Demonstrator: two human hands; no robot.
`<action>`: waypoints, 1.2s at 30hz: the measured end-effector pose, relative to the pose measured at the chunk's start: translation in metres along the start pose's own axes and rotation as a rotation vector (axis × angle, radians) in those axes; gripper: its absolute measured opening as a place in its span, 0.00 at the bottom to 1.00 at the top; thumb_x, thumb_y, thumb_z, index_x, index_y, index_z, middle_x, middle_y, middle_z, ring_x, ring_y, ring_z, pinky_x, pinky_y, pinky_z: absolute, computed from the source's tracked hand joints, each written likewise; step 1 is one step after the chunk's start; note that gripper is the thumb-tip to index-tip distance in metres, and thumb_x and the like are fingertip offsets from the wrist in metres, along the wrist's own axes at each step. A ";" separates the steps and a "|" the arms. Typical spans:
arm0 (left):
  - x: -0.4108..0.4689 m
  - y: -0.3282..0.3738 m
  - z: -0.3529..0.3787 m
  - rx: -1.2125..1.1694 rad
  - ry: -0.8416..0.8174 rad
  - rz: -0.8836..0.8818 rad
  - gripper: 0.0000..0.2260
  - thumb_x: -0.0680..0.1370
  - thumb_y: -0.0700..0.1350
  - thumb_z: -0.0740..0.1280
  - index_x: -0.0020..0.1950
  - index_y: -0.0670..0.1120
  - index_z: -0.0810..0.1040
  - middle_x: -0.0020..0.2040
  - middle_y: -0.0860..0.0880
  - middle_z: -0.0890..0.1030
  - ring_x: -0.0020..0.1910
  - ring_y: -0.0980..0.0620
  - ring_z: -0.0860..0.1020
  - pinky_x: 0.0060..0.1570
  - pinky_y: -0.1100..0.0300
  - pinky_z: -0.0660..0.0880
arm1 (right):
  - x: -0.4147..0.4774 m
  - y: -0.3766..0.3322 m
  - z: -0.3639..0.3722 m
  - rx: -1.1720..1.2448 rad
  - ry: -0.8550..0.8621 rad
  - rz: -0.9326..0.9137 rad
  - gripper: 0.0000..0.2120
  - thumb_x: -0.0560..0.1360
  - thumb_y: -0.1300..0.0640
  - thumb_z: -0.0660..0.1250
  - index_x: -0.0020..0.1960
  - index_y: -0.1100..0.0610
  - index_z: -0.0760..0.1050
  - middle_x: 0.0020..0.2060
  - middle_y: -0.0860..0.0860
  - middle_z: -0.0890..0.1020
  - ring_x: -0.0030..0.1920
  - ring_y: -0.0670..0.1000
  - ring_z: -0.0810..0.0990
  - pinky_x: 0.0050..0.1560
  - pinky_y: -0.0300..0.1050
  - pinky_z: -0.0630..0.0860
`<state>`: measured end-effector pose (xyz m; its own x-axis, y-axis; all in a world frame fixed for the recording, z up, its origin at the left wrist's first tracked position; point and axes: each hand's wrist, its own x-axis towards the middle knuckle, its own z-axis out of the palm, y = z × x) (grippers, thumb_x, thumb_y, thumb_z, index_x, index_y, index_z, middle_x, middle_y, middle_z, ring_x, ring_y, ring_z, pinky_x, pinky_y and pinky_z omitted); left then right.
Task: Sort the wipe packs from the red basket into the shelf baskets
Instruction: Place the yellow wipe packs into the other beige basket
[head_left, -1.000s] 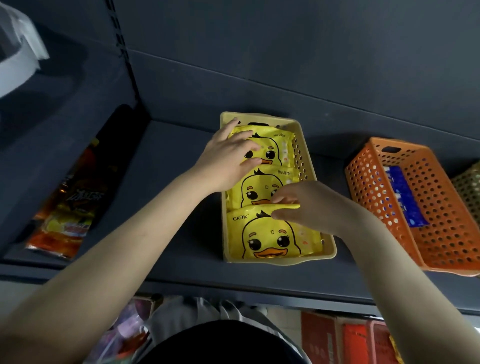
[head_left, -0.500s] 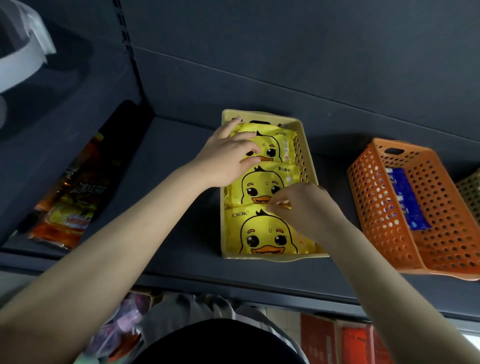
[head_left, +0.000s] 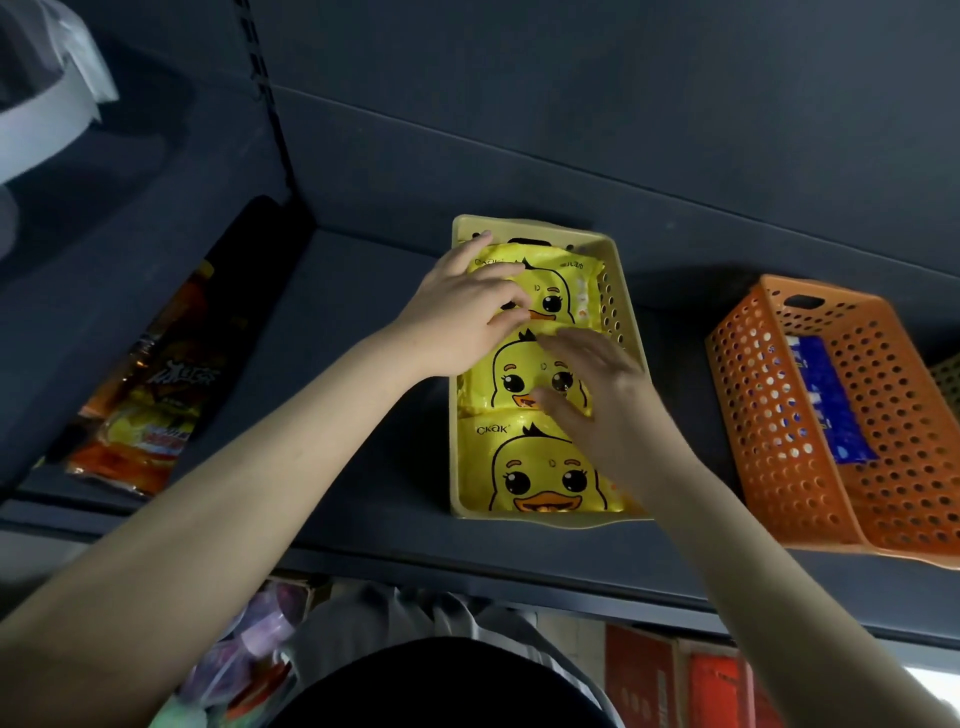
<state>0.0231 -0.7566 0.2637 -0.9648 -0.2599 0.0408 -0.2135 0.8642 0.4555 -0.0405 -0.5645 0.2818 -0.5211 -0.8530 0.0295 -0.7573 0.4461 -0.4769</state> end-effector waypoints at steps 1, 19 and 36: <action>0.000 0.000 0.001 -0.009 0.026 0.001 0.16 0.82 0.55 0.55 0.65 0.54 0.76 0.76 0.57 0.63 0.78 0.52 0.44 0.74 0.49 0.46 | 0.000 -0.002 0.007 -0.017 -0.092 0.035 0.29 0.79 0.45 0.61 0.77 0.50 0.59 0.77 0.51 0.59 0.77 0.54 0.56 0.75 0.52 0.57; -0.003 -0.005 0.002 -0.244 0.133 -0.028 0.19 0.83 0.50 0.54 0.74 0.49 0.64 0.78 0.54 0.57 0.78 0.55 0.46 0.74 0.50 0.47 | 0.009 -0.005 0.021 -0.104 -0.361 0.220 0.32 0.82 0.42 0.49 0.78 0.46 0.35 0.76 0.44 0.33 0.76 0.51 0.31 0.75 0.51 0.39; -0.027 0.164 -0.006 -0.117 0.109 0.153 0.14 0.80 0.49 0.63 0.64 0.48 0.76 0.62 0.50 0.78 0.61 0.50 0.75 0.58 0.60 0.68 | -0.183 0.039 -0.144 -0.020 0.358 0.428 0.14 0.76 0.51 0.68 0.61 0.52 0.78 0.50 0.46 0.82 0.50 0.44 0.79 0.49 0.27 0.67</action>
<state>0.0149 -0.6107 0.3422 -0.9608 -0.1801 0.2106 -0.0403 0.8429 0.5365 -0.0316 -0.3515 0.3843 -0.8823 -0.4508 0.1355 -0.4544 0.7405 -0.4952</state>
